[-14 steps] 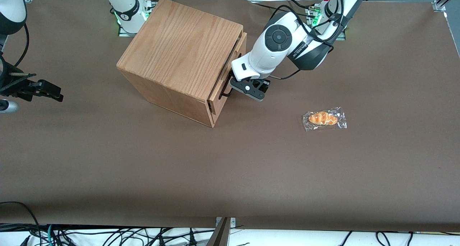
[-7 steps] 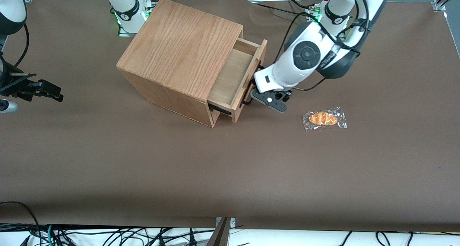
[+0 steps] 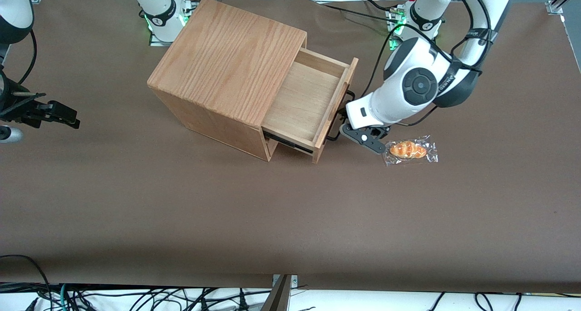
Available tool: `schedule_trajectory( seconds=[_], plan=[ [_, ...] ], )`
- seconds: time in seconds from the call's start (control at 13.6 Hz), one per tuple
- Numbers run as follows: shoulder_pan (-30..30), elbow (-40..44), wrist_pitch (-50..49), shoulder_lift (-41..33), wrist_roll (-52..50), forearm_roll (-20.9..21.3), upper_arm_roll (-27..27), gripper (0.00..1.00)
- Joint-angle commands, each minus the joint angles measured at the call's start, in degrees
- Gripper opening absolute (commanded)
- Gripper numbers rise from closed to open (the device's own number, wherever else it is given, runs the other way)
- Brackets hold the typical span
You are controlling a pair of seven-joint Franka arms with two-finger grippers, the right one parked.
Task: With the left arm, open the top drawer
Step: 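Pull the handle with the left gripper, sliding the drawer out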
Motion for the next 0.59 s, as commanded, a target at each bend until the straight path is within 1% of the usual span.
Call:
schedule_trajectory(
  seconds=[0.0,0.15,0.44,0.52],
  plan=[
    [1.95,-1.20,-3.76,-4.30,8.97,3.82,4.30,1.00],
    [1.95,-1.11,-4.21,-4.57,10.90,3.74,5.88,1.00],
    [1.95,-1.02,-4.21,-4.48,10.65,3.56,5.98,1.00],
    [1.95,-0.93,-4.21,-4.57,10.56,2.43,5.98,1.00]
  ],
)
